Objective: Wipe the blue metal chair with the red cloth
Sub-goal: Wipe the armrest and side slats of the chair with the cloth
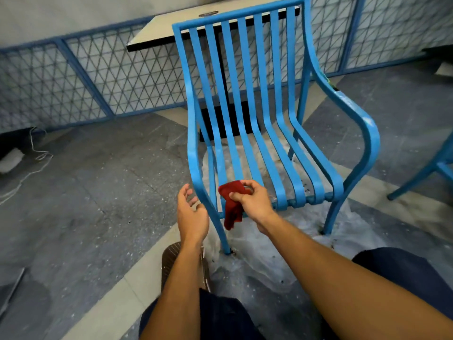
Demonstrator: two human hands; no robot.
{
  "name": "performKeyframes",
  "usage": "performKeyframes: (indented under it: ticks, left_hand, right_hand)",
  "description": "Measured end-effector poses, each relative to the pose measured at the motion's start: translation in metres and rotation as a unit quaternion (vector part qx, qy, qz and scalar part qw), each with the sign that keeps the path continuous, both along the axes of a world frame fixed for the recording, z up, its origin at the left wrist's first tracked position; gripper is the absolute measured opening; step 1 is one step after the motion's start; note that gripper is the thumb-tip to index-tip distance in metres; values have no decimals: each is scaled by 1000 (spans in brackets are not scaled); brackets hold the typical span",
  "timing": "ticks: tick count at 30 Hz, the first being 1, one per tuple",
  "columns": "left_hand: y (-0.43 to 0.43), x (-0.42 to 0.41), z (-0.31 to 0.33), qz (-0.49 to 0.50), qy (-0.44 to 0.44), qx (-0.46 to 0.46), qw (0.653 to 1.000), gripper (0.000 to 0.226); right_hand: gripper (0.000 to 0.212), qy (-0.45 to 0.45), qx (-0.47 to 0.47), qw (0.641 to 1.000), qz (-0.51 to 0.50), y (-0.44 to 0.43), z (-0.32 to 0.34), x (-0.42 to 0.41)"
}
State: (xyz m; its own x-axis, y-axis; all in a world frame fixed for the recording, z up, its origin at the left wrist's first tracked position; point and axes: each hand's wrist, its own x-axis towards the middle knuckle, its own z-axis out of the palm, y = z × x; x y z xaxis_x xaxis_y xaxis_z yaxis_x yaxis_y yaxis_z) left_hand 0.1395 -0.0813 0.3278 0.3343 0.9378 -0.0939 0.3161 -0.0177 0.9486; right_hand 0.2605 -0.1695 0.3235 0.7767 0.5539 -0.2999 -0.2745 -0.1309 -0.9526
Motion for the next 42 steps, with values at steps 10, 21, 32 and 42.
performKeyframes:
  ticks: [10, 21, 32, 42]
  left_hand:
    - [21, 12, -9, -16, -44, -33, 998, 65]
    - [31, 11, -9, 11, -21, -43, 999, 71]
    - [23, 14, 1, 10, -48, -45, 998, 63]
    - [-25, 27, 1, -89, 5, 66, 994, 53]
  right_hand:
    - [29, -85, 28, 996, 29, 76, -9, -13]
    - [25, -1, -64, 998, 15, 87, -87, -20]
    - [21, -13, 4, 998, 58, 77, -47, -12]
    - [30, -37, 48, 994, 94, 4, 1, 24]
